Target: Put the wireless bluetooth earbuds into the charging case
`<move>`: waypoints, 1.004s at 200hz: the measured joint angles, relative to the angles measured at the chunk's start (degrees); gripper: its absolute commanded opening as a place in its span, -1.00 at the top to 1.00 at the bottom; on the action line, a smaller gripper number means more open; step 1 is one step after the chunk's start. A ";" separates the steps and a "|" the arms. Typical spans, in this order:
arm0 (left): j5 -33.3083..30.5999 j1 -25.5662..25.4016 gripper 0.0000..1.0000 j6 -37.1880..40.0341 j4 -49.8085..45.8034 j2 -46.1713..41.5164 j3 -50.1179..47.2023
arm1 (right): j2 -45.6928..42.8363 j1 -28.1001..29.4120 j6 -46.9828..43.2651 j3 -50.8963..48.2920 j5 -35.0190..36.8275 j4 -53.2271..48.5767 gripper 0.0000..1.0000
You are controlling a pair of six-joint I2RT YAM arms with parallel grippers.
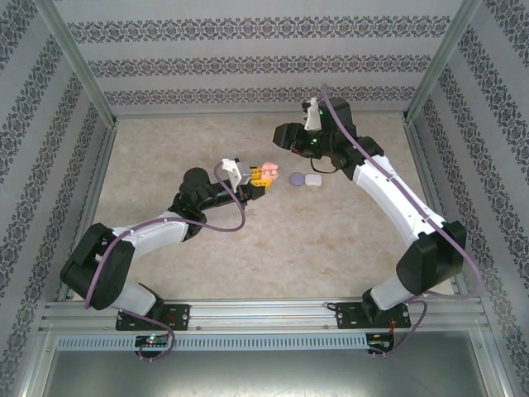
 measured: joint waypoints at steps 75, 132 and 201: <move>2.25 -1.60 1.00 0.24 -3.13 4.50 2.01 | 9.07 0.02 -4.61 9.33 -3.89 -10.49 0.04; 2.43 -1.60 1.00 0.46 -3.45 6.99 5.09 | 10.99 0.07 -8.37 10.58 -4.81 -16.57 0.33; 2.34 -1.90 1.00 0.46 -3.41 8.74 6.21 | 10.40 0.55 -9.64 8.85 -4.83 -17.40 0.52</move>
